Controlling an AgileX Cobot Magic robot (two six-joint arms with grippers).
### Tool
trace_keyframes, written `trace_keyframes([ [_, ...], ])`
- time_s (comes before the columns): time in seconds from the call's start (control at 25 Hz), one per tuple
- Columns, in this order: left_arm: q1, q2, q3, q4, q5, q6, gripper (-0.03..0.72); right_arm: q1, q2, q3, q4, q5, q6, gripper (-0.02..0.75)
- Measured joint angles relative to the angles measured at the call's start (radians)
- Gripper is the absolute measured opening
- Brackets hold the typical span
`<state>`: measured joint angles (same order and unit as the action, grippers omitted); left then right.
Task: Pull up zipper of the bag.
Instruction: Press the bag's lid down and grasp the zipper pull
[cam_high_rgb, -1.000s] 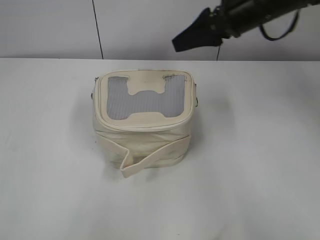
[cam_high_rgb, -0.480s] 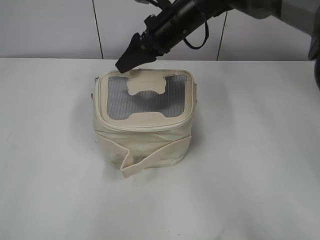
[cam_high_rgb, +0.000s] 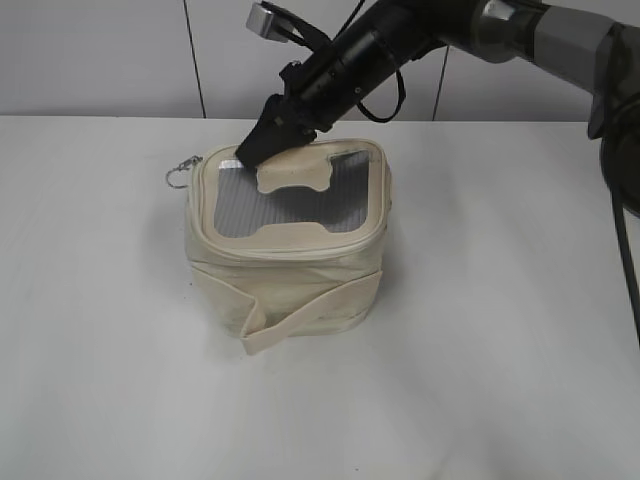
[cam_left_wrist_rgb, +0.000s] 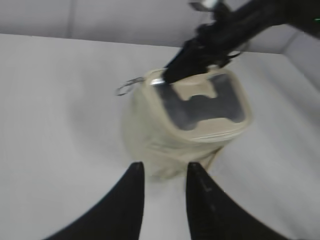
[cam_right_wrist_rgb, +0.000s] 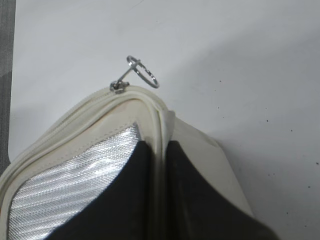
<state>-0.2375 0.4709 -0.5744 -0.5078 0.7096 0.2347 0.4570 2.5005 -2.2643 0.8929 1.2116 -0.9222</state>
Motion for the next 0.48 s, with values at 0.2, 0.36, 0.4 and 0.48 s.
trace_keyframes([
  [0.2,-0.071,0.431,-0.135,-0.254,-0.128,0.354,0.230,0.000,0.000,-0.002,-0.001,0.000,0.001,0.071],
  [0.36,0.061,0.701,-0.310,-0.500,0.062,0.686,0.230,0.000,0.000,-0.003,-0.001,0.001,0.001,0.070],
  [0.4,0.126,0.770,-0.346,-0.573,0.150,0.771,0.230,0.000,0.000,-0.003,-0.001,0.001,0.001,0.066],
  [0.48,0.245,0.897,-0.416,-0.687,0.284,0.890,0.230,0.000,0.000,-0.003,-0.001,0.001,0.001,0.064],
])
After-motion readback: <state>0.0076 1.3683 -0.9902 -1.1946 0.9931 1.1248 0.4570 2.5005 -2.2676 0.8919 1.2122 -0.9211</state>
